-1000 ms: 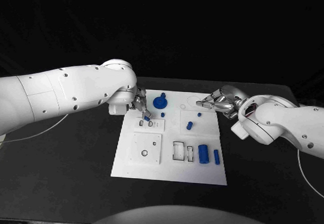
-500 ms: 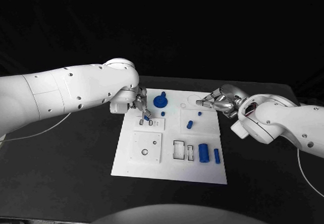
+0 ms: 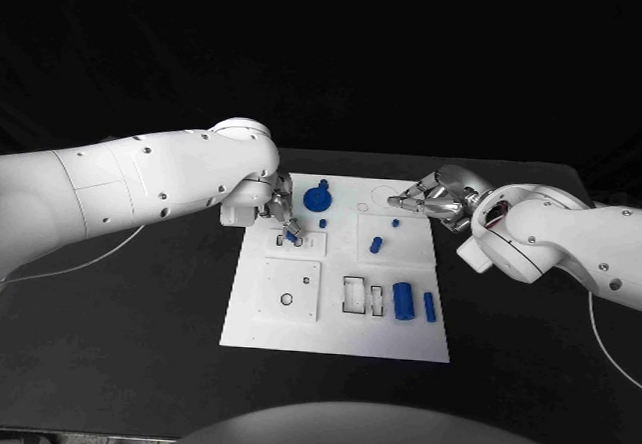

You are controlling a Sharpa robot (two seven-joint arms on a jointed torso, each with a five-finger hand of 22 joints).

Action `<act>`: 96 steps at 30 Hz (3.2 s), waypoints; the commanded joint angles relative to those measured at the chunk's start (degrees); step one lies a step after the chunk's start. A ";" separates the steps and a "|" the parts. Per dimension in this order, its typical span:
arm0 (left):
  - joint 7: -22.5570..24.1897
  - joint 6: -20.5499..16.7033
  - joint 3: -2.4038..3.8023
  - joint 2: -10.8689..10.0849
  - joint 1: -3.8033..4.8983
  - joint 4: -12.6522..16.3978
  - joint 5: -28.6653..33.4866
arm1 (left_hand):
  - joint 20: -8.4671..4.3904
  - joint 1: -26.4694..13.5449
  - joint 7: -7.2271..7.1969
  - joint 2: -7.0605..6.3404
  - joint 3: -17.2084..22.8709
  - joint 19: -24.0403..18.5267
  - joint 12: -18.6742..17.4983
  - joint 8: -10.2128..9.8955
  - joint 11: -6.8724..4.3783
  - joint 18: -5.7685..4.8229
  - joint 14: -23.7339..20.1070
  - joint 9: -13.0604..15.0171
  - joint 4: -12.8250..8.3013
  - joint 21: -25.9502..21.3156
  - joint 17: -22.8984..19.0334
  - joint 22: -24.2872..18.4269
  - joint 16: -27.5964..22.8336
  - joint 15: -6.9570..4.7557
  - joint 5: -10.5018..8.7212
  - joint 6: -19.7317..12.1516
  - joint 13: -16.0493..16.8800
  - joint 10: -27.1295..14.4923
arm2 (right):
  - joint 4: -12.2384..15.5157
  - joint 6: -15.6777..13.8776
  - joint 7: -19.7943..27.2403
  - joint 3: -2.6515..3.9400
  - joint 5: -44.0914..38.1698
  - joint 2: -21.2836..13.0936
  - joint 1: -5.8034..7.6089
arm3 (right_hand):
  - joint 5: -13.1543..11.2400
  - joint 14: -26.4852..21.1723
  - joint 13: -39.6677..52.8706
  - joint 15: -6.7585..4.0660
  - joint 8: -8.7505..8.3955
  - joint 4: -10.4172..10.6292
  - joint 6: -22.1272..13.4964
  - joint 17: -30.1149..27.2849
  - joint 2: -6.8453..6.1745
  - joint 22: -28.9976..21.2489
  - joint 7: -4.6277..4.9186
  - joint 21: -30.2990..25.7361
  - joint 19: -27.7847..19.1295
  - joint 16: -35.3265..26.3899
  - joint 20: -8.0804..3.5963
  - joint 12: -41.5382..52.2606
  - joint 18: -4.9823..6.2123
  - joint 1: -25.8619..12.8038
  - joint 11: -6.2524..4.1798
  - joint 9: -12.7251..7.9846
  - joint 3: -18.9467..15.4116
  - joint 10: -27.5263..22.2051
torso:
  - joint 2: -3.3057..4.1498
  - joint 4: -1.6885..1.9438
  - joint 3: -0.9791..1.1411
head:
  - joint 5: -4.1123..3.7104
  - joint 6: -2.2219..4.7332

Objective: Assemble the parts on the task board

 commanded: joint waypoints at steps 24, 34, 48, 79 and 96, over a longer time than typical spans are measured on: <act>-1.44 0.79 0.00 1.05 -0.33 -1.06 0.40 | -0.02 0.43 -1.13 0.08 0.56 6.13 0.14 -0.15 -0.45 -0.85 6.05 0.60 0.07 0.14 15.08 15.08 0.15 -0.37 -0.30 1.46 15.09 5.96 | 0.19 0.15 -0.07 0.00 -0.60 0.12 -0.04 | 0.10 5.97 15.10 0.48 0.37 0.11 0.42 15.09 0.62 15.08 0.17 0.26 6.00 0.23 0.45 0.23 -0.38 0.11 0.50 0.08 -0.33 6.01 | 0.01 0.01 0.01 | -0.08 -0.42; -1.39 0.91 -0.01 1.27 -0.35 -1.22 0.99 | -0.06 0.25 -1.02 0.13 0.78 6.13 0.14 -0.55 -0.34 -0.85 6.05 0.67 0.10 0.14 15.08 15.08 0.15 -0.28 -1.16 1.43 15.09 5.96 | 0.16 0.10 -0.06 0.00 -0.60 0.23 -0.04 | 0.10 5.97 15.10 0.48 0.37 0.11 0.42 15.09 0.62 15.08 0.17 0.26 6.00 0.23 0.45 0.23 -0.38 0.11 0.50 0.08 -0.33 6.01 | 0.00 0.02 0.01 | -0.09 -0.56; -1.15 1.31 -0.02 1.46 -0.62 -1.64 1.34 | -0.06 0.27 -1.01 0.15 0.86 6.13 0.14 -0.65 -0.33 -0.85 6.05 0.68 0.08 0.14 15.08 15.08 0.15 -0.26 -1.33 1.40 15.09 5.96 | 0.10 0.01 -0.02 0.00 -0.60 0.30 -0.04 | 0.10 5.97 15.10 0.48 0.37 0.11 0.42 15.09 0.62 15.08 0.17 0.26 6.00 0.23 0.45 0.23 -0.38 0.11 0.50 0.08 -0.33 6.01 | -0.03 0.00 0.02 | -0.24 -0.65; -1.06 0.87 -0.05 1.65 -0.87 -1.82 1.83 | -0.08 0.16 -0.86 0.31 1.39 6.13 0.14 -1.30 -0.19 -0.85 6.05 0.91 0.13 0.14 15.08 15.08 0.15 -0.11 -3.17 1.48 15.09 5.96 | 0.38 0.03 0.05 0.00 -0.60 0.44 -0.03 | 0.10 5.97 15.10 0.53 0.38 0.13 0.42 15.09 0.66 15.08 0.23 0.26 6.00 0.23 0.50 0.23 -0.38 0.19 0.56 0.08 -0.49 6.01 | -0.04 0.01 0.00 | -0.36 -0.69; -0.97 0.97 -0.09 1.65 -0.98 -1.83 1.61 | -0.22 -13.83 0.59 -2.82 -5.36 6.13 0.14 -3.75 1.19 -0.85 6.05 0.52 0.31 0.14 15.08 15.08 0.15 0.85 -11.52 1.12 15.09 5.96 | 0.35 -0.01 0.07 0.00 -0.60 0.38 -0.03 | 0.10 5.97 15.10 0.53 0.38 0.13 0.42 15.09 0.66 15.08 0.23 0.26 6.00 0.23 0.50 0.23 -0.38 0.19 0.56 0.08 -0.49 6.01 | 0.00 0.02 0.00 | -0.45 -0.52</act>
